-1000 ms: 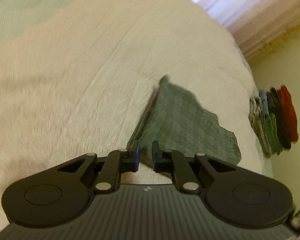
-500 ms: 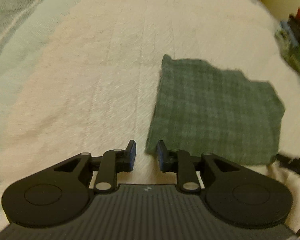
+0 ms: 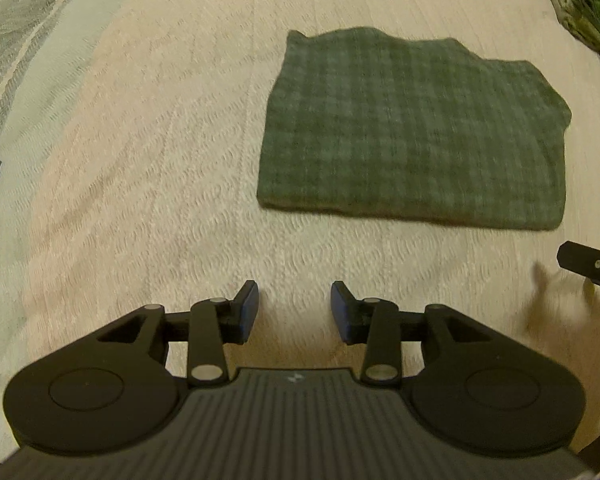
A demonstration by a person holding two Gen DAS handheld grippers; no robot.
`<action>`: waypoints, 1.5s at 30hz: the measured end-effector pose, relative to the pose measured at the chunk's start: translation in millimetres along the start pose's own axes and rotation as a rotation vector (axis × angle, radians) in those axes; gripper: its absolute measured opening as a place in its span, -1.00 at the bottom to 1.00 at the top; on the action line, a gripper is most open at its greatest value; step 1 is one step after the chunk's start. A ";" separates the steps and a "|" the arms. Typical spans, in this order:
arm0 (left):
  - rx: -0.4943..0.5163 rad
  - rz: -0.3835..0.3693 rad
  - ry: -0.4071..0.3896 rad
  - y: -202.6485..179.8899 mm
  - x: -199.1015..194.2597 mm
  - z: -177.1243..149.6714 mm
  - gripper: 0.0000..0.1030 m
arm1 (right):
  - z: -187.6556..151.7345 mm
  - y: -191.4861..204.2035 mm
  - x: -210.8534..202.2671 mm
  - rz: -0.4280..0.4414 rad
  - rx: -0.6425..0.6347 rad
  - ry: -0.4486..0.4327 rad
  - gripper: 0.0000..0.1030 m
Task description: Fold clothes
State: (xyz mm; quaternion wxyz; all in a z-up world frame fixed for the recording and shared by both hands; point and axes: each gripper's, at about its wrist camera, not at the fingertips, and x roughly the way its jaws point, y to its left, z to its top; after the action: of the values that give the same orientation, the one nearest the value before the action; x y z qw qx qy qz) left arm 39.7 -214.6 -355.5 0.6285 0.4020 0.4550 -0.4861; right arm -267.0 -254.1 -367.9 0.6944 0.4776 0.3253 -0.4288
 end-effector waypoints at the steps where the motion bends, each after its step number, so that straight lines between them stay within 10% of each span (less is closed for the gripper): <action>1: 0.001 0.001 0.002 -1.2 0.5 -1.1 -0.29 | -1.2 0.0 0.6 0.002 0.001 0.002 0.76; 14: 0.027 -0.061 0.000 6.0 5.2 7.7 -0.24 | -0.2 7.4 2.0 0.033 0.023 0.021 0.76; 24: -0.260 -0.393 -0.160 106.4 7.1 47.3 -0.04 | 43.9 -29.5 -3.1 0.206 0.092 -0.087 0.76; 31: -0.403 -0.613 -0.073 134.0 76.8 83.1 0.04 | 72.5 -62.0 38.6 0.304 0.185 -0.052 0.76; 43: -0.405 -0.893 -0.012 113.9 145.6 133.4 -0.05 | 111.3 -55.1 104.8 0.585 0.222 0.044 0.74; 45: -0.384 -0.918 0.003 107.8 152.7 138.3 -0.05 | 116.8 -48.3 116.1 0.629 0.216 0.059 0.31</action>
State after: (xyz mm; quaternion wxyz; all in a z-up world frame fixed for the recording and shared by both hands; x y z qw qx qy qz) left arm 187.4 -361.1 -459.4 0.4117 0.0377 0.6673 -0.6195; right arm -257.1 -405.7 -447.6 0.7284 0.6375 0.1348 -0.2116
